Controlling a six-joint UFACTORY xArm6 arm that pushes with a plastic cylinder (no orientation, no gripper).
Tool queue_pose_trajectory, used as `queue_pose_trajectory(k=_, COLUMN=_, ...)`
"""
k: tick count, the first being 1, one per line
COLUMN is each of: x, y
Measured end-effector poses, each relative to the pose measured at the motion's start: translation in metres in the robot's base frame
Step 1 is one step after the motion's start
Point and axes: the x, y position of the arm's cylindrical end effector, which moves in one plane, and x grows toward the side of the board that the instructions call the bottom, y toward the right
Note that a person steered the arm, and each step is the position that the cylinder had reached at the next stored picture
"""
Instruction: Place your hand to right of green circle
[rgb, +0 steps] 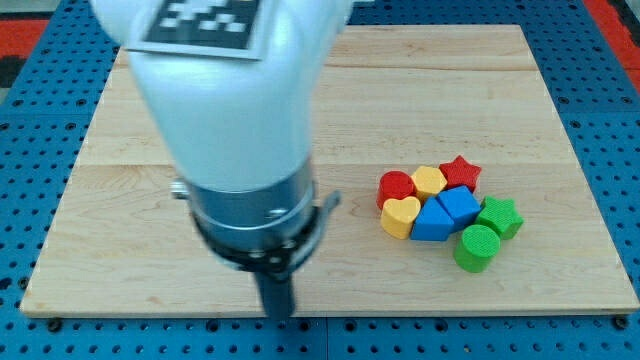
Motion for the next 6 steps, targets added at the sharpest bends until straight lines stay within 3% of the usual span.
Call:
queue_pose_trajectory(k=1, x=-0.002, y=0.076)
queue_pose_trajectory(k=2, x=0.000, y=0.106)
queue_pose_trajectory(k=3, x=0.000, y=0.189)
queue_pose_trajectory(k=4, x=-0.006, y=0.224)
queue_pose_trajectory(k=5, x=-0.043, y=0.240)
queue_pose_trajectory(k=6, x=-0.043, y=0.240)
